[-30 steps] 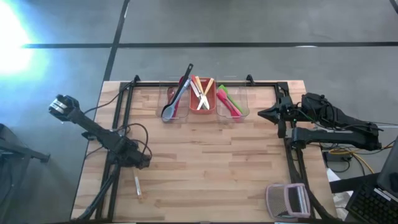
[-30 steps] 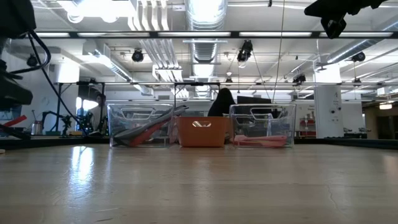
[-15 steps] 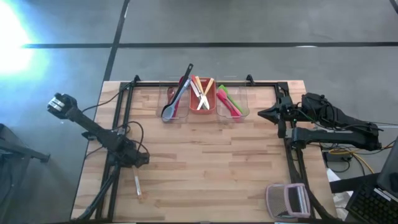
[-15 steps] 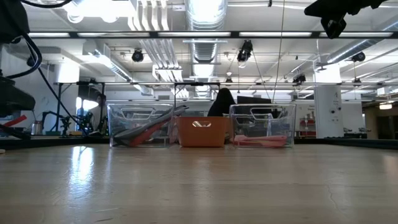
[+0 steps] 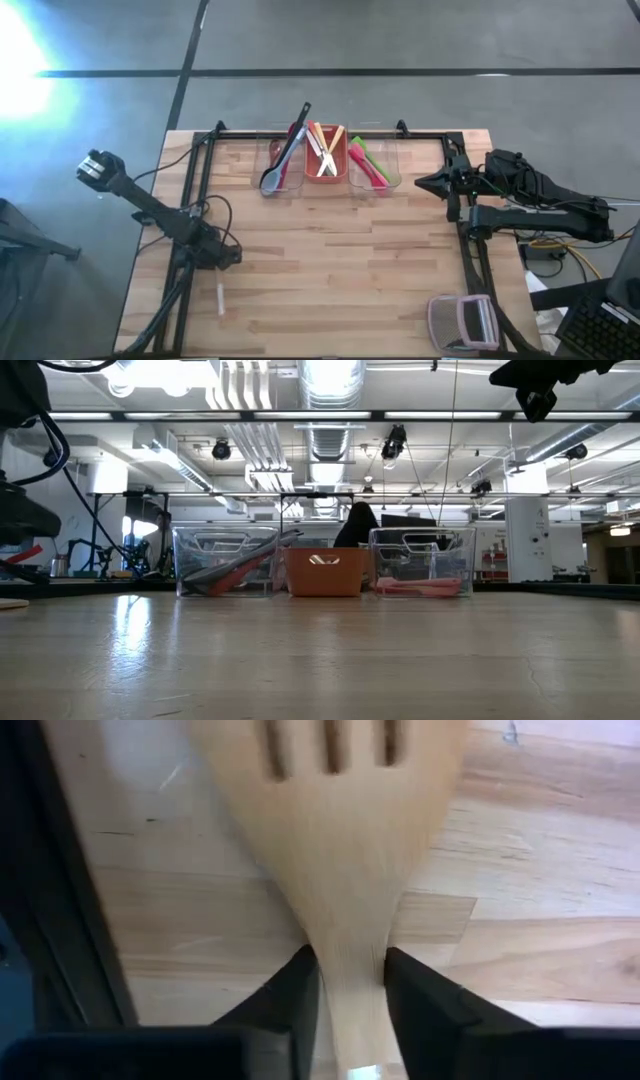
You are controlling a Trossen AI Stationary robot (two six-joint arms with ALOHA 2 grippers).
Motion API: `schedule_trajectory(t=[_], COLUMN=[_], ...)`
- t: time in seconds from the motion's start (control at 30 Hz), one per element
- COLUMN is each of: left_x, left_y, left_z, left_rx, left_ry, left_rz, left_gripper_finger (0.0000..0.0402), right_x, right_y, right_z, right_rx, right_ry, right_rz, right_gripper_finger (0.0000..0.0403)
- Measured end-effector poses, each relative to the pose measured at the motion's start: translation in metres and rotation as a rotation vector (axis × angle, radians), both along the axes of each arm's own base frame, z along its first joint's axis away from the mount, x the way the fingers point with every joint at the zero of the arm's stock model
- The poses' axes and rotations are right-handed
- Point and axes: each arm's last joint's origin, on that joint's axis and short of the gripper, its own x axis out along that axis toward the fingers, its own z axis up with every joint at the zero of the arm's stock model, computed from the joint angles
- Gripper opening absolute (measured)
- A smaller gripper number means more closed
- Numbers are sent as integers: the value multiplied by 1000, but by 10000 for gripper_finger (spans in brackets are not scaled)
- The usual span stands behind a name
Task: Pick & Place Kitchen Items
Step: Put the light brown serving spoon into the left transparent bin
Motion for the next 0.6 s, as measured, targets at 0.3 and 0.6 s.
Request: schedule_trajectory(t=[0.3, 0.6], left_x=[0, 4], left_y=[0, -1], left_z=[0, 5], left_rx=[-1, 30], left_ry=[-10, -59], left_rz=[-48, -112], left_gripper_finger=[85, 85], right_x=[0, 0], right_y=[0, 0], right_z=[0, 0], right_rx=[0, 0], right_ry=[0, 1], right_rz=[0, 0], right_gripper_finger=[8, 8])
